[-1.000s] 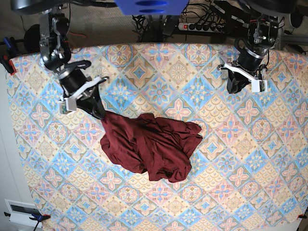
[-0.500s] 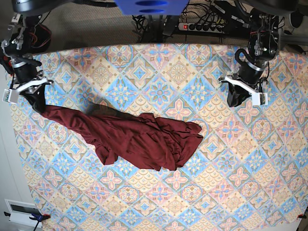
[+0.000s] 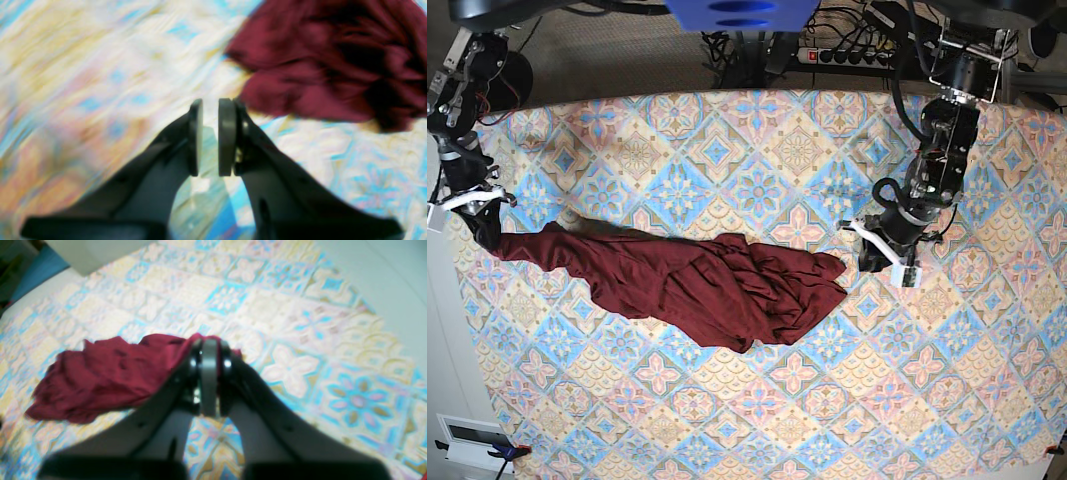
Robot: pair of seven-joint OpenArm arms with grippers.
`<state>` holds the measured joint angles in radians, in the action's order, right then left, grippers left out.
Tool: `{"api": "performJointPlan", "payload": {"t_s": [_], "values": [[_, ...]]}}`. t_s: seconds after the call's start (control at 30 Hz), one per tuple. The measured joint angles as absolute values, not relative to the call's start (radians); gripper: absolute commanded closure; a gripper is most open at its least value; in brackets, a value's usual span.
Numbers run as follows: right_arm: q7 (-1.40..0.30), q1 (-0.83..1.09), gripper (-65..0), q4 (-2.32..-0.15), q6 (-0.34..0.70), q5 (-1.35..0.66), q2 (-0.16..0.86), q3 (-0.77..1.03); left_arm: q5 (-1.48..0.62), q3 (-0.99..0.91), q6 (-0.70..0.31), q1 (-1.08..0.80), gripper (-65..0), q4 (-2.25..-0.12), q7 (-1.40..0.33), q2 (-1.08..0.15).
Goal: Layout the t-shirt on the table in an organized manner, then fold the t-shirt properly
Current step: 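Reach the left gripper to the opposite end of the shirt and grasp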
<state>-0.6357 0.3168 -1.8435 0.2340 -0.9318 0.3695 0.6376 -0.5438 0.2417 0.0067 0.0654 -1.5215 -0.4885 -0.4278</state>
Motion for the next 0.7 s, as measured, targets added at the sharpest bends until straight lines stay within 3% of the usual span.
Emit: {"api": "performJointPlan", "payload": {"t_s": [0.17, 0.5, 0.57, 0.67, 0.7], "values": [[-0.635, 0.321, 0.0, -1.829, 0.225, -0.925, 0.371, 0.638, -0.540, 0.327, 0.009, 0.186, -16.8, -1.375, -0.492, -0.371], [-0.638, 0.319, 0.0, -1.833, 0.231, -0.928, 0.371, 0.637, -0.544, 0.472, 0.007, 0.358, -16.8, -1.106, -0.461, -0.250], [-0.637, 0.319, 0.0, -1.837, 0.233, -0.933, 0.371, 0.636, -0.541, 0.532, 0.015, 0.398, -13.5, -1.074, -0.474, -0.235], [-0.637, 0.318, 0.0, -1.836, 0.230, -0.931, 0.371, 0.636, -0.541, 0.570, -0.012, 0.407, 0.0, -1.074, -0.472, -0.227], [-0.637, 0.319, 0.0, -1.836, 0.234, -0.932, 0.371, 0.636, -0.541, 0.569, -0.024, 0.407, 0.0, -1.074, -0.473, -0.230]]}}
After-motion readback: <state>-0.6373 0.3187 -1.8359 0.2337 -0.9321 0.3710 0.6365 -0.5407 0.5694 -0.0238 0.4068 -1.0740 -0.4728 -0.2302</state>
